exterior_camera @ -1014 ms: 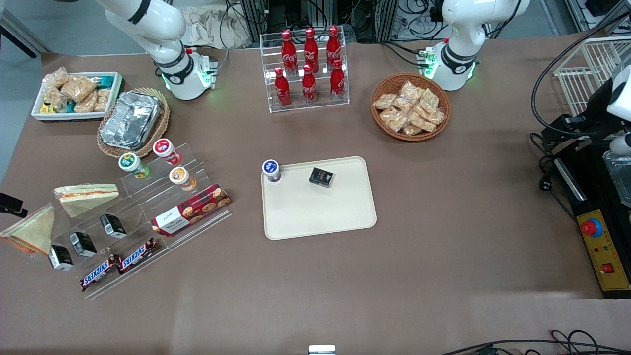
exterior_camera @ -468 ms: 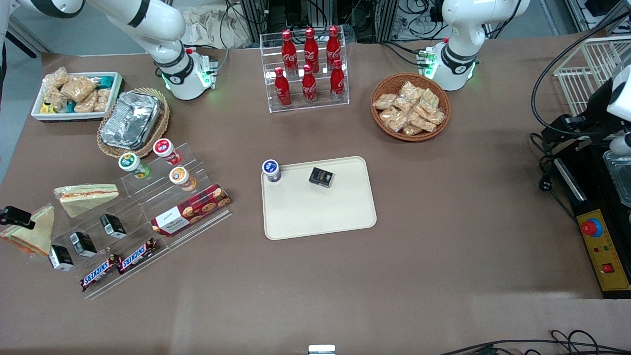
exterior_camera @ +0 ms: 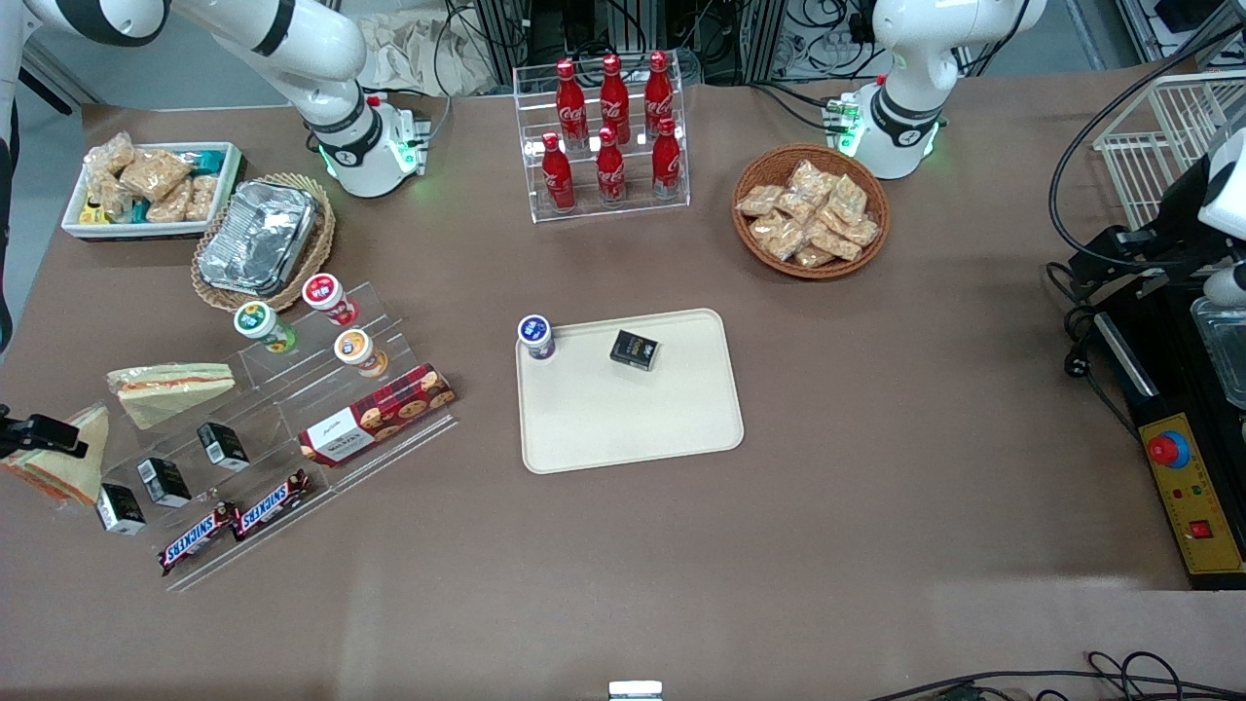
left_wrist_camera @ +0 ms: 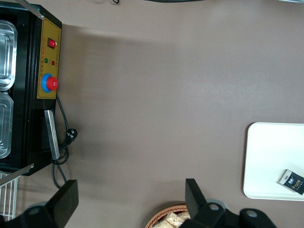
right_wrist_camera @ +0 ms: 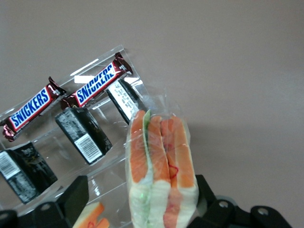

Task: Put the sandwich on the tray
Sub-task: 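Lower the right gripper and close it on a wrapped triangular sandwich, then lift the sandwich and carry it toward the cream tray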

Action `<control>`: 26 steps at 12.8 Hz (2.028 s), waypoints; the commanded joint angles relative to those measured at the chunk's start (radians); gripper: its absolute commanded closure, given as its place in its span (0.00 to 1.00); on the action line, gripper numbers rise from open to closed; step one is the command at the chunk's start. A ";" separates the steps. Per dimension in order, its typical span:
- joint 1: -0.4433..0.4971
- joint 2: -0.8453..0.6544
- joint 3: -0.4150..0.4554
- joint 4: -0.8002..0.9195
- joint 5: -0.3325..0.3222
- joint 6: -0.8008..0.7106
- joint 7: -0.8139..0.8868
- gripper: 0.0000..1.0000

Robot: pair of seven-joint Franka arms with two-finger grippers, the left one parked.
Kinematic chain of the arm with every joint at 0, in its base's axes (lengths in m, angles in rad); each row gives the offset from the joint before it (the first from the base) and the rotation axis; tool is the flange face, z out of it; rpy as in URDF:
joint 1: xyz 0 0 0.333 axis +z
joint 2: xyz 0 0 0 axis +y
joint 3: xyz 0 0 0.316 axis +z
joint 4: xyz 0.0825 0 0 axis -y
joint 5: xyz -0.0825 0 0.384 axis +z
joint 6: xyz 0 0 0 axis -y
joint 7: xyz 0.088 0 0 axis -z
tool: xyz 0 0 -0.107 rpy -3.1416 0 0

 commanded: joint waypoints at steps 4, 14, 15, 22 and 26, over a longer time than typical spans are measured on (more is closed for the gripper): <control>-0.012 0.028 0.008 0.019 0.016 0.042 -0.064 0.27; -0.015 0.024 0.007 0.026 0.009 0.079 -0.308 0.98; -0.012 0.004 0.007 0.026 0.007 0.077 -0.319 0.99; 0.136 -0.179 0.020 0.025 -0.011 -0.039 -0.491 0.98; 0.345 -0.219 0.020 0.025 -0.007 -0.119 -0.563 0.98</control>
